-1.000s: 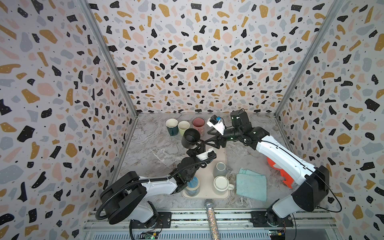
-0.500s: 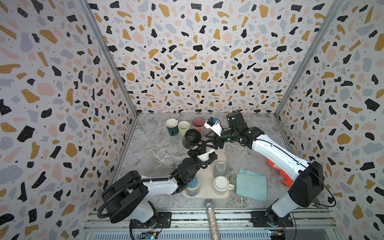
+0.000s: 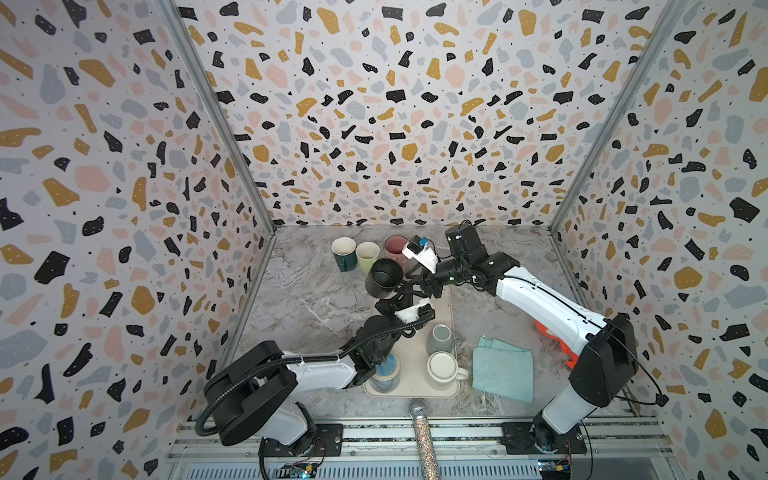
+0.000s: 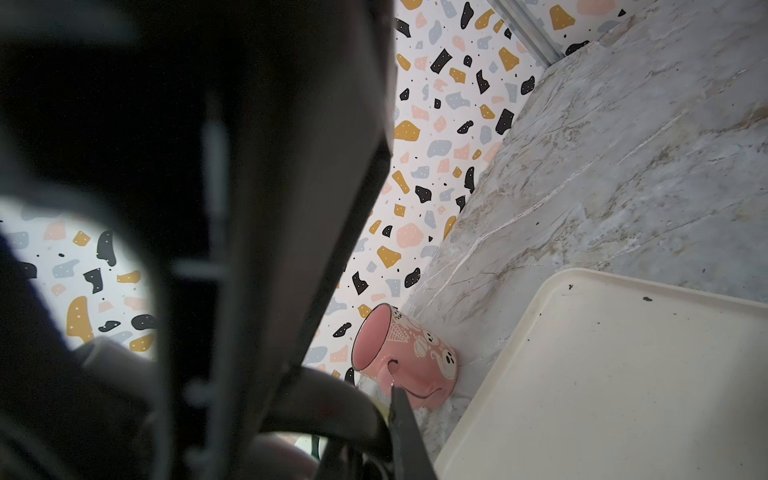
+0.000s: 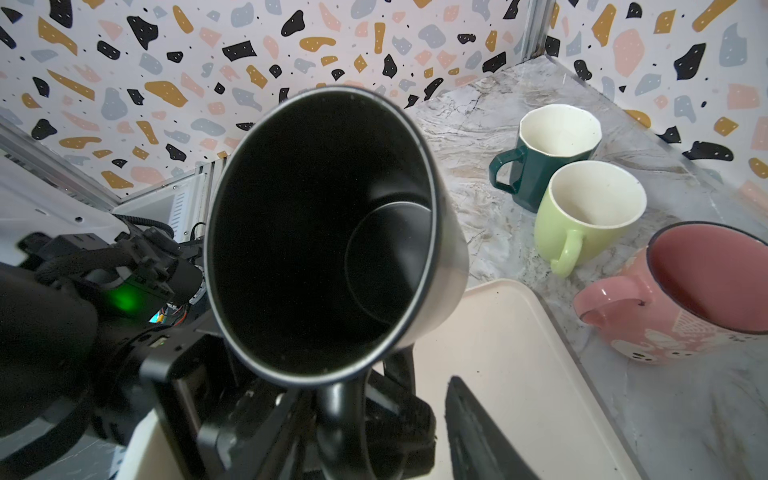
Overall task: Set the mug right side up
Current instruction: 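Reach the right gripper to the black mug and close it on the mug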
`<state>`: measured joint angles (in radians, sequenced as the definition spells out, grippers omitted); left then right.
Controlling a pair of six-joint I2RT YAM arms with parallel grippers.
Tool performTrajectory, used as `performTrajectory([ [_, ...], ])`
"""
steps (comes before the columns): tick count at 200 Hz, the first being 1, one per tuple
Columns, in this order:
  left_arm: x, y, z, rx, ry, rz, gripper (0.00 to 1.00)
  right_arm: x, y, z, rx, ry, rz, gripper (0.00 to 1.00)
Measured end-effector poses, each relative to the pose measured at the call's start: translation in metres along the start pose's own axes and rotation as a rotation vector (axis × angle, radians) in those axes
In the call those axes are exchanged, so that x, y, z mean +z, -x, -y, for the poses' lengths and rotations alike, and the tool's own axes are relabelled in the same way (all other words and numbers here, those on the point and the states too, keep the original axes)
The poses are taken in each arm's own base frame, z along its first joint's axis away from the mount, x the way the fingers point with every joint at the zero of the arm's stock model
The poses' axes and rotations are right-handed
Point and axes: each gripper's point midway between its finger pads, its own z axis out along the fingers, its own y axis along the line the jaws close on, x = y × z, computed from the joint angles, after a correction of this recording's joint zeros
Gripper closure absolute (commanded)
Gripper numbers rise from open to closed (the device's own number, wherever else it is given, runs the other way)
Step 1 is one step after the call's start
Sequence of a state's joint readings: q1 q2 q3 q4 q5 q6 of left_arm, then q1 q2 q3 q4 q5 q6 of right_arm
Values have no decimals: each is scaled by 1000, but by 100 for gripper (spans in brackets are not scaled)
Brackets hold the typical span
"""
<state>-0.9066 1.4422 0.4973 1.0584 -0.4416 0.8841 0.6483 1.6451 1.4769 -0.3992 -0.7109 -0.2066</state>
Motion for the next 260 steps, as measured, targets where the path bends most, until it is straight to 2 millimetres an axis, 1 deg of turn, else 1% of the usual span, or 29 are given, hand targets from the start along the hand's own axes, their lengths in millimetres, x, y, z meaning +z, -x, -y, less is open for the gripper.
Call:
performTrajectory([
  [37,0,1,1,0,-4,5,100,2,-2,0,8,4,-10,51],
  [72,0,3,2,0,-11,13,100,3,-3,1,15,5,-15,51],
  [132,0,3,3,1,-13,12,100,5,-4,1,25,5,-21,63],
  [145,0,2,3,1,-14,11,100,7,-4,1,29,8,-23,67],
  [172,0,0,3,3,-12,1,100,9,-6,1,43,12,-37,81],
  [184,0,-1,3,5,-11,-7,100,9,-6,5,45,-9,-41,90],
  [193,0,-1,3,6,-11,-6,100,9,-6,7,52,-9,-43,100],
  [260,0,-5,4,8,-11,-26,100,11,-7,12,55,-31,-51,100],
])
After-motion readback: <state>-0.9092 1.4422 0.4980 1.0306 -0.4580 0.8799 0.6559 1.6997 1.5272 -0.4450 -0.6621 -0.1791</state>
